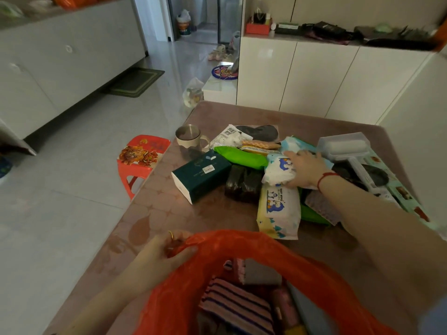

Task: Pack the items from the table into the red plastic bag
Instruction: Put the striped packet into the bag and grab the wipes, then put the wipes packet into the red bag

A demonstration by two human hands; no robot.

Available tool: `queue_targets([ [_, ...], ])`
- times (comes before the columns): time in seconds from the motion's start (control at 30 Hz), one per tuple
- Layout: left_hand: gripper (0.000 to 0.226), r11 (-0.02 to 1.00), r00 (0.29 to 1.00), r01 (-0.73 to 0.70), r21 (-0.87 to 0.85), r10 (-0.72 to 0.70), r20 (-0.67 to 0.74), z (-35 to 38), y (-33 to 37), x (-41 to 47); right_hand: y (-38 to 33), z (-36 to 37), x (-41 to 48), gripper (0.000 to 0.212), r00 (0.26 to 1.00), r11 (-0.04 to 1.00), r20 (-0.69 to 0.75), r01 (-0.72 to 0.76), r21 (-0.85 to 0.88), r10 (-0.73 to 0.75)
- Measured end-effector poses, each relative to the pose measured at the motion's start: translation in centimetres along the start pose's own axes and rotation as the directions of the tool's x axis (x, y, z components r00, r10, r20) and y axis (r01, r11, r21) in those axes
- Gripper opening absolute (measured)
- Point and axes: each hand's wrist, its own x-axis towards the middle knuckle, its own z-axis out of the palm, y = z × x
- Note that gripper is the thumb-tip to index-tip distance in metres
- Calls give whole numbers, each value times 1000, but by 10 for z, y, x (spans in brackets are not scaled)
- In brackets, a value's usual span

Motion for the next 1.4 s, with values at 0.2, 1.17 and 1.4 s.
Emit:
queue_targets([
  [0.2,23,998,999,-30,60,29,17,0,-6,0,-2,-5,-29,74,953,971,-284,-40,236,109],
  [1.17,38,965,998,52,255,-42,-42,8,7,-44,-93,50,-295,85,890,900,-385,-60,433,245],
  [1.4,9,920,983,159,357,-181,28,0,-25,-46,-34,97,-316,25,877,504,-53,-224,834,477],
])
